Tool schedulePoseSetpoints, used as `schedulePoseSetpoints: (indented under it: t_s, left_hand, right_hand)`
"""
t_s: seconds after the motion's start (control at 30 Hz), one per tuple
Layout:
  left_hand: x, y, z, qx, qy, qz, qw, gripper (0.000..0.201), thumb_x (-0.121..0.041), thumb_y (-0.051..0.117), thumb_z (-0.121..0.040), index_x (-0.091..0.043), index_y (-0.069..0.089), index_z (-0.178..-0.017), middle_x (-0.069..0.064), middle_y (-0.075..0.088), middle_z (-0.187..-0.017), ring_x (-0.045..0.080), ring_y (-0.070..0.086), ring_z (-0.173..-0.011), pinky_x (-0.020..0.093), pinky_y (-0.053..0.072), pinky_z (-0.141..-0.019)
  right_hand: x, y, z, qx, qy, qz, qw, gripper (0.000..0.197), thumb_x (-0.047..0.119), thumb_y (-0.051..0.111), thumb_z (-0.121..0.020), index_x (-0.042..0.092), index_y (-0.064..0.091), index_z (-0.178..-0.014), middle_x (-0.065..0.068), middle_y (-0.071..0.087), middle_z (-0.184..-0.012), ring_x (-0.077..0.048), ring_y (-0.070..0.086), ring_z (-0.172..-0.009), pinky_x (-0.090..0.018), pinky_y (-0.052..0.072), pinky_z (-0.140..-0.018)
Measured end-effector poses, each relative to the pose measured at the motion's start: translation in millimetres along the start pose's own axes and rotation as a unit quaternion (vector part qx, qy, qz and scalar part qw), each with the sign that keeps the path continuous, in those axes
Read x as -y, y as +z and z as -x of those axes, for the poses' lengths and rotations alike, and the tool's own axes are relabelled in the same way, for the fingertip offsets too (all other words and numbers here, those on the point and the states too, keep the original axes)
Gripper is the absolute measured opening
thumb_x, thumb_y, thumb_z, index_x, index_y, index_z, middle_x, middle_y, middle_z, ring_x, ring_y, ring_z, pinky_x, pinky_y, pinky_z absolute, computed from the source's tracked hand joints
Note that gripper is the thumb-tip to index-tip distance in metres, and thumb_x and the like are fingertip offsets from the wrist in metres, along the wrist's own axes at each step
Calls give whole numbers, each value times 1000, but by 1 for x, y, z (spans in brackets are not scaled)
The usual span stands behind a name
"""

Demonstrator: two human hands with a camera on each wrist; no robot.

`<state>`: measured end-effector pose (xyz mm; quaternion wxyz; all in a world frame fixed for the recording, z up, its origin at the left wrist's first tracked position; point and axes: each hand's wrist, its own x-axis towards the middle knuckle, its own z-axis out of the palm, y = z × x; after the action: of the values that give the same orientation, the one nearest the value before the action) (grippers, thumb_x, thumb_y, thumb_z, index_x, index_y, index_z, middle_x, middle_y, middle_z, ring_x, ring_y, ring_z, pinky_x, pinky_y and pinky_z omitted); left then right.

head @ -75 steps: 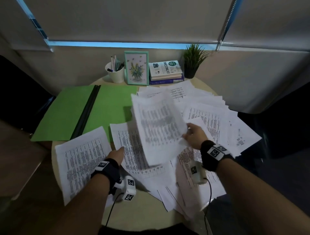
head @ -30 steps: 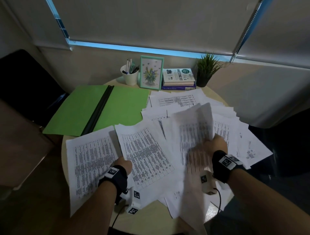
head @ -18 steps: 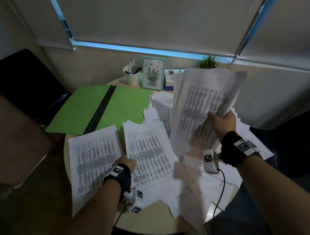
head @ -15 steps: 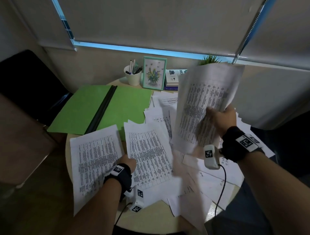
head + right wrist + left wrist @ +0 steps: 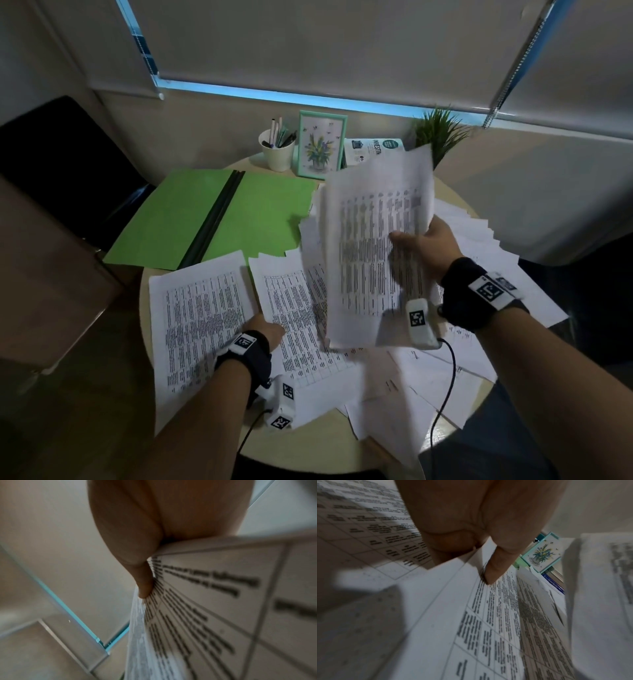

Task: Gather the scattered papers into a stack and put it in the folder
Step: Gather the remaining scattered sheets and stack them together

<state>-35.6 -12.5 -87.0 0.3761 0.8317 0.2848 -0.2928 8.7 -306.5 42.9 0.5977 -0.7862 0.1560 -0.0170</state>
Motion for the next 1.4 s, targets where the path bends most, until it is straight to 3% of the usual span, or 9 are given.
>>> schedulePoseSetpoints:
  t_s: [0.23, 0.37, 0.53, 0.73, 0.97, 1.17, 1.23, 1.3, 1.4]
  left_hand:
    - [-6, -5, 10, -42, 34, 51, 997, 40, -6, 61, -86, -4, 50, -125, 10, 59, -117, 30, 57, -101, 29, 45, -80]
    - [-1, -4, -1, -25, 22, 18, 999, 65, -24, 51, -80, -15, 37, -143, 10, 47, -142, 33, 49, -123, 41, 42, -104]
    - [-6, -3, 14, -24, 40, 24, 999, 66, -31, 50, -81, -12, 37, -144, 11, 43, -145, 32, 44, -128, 40, 37, -108]
    - [-3, 2, 18, -4, 71, 57, 996, 88, -55, 65, -81, -11, 30, -148, 6, 37, -151, 28, 39, -135, 41, 35, -111]
    - [-15, -7, 23, -40, 121, 58, 990, 45, -15, 60, -93, -10, 48, -136, 9, 57, -132, 28, 55, -118, 32, 42, -97]
    - [-42, -35, 44, -57, 208, 118, 969, 38, -11, 57, -95, -11, 51, -133, 6, 59, -128, 25, 54, -118, 32, 40, -97]
    - [-51, -46, 51, -57, 243, 134, 959, 37, -12, 58, -94, -13, 53, -131, 3, 61, -125, 23, 55, -116, 33, 42, -98]
    - [-62, -56, 60, -60, 277, 146, 948, 34, -12, 59, -94, -12, 55, -128, 0, 63, -118, 20, 57, -111, 30, 43, -93]
    - [-82, -72, 78, -83, 321, 181, 926, 29, -12, 59, -94, -14, 55, -123, -6, 61, -109, 13, 58, -101, 25, 44, -84]
  right_hand:
    - [-66, 26, 9, -13, 106, 192, 976, 51, 11, 65, -89, 10, 40, -133, -5, 59, -97, -10, 56, -63, -19, 40, -44]
    - [-93, 43, 16, -13, 126, 235, 964, 28, 11, 49, -96, 7, 46, -123, -8, 61, -99, -20, 60, -73, -28, 51, -59]
    - [-101, 61, 23, 29, 137, 251, 958, 20, 13, 53, -94, 7, 48, -112, -11, 58, -98, -25, 55, -83, -33, 48, -72]
    - [-97, 87, 34, 98, 118, 249, 956, 48, 9, 59, -88, 7, 44, -133, -15, 57, -124, -18, 46, -91, -29, 42, -84]
    - [-95, 86, 34, 100, 116, 212, 965, 38, 16, 66, -87, 9, 46, -119, -13, 58, -115, -24, 55, -93, -35, 50, -87]
    - [-82, 66, 28, 76, 150, 9, 986, 100, 46, 84, -68, 12, 31, -146, -9, 46, -141, -30, 49, -125, -47, 43, -104]
    - [-70, 61, 24, 91, 136, -44, 986, 88, 47, 87, -62, 9, 49, -132, -8, 61, -125, -32, 60, -110, -51, 49, -96]
    - [-49, 57, 25, 86, 77, -77, 990, 39, 26, 82, -75, 11, 63, -106, -7, 71, -99, -30, 67, -91, -48, 55, -84]
    - [-15, 48, 25, 66, -10, -96, 993, 17, 11, 70, -86, 16, 65, -101, 2, 71, -94, -15, 69, -86, -31, 56, -74]
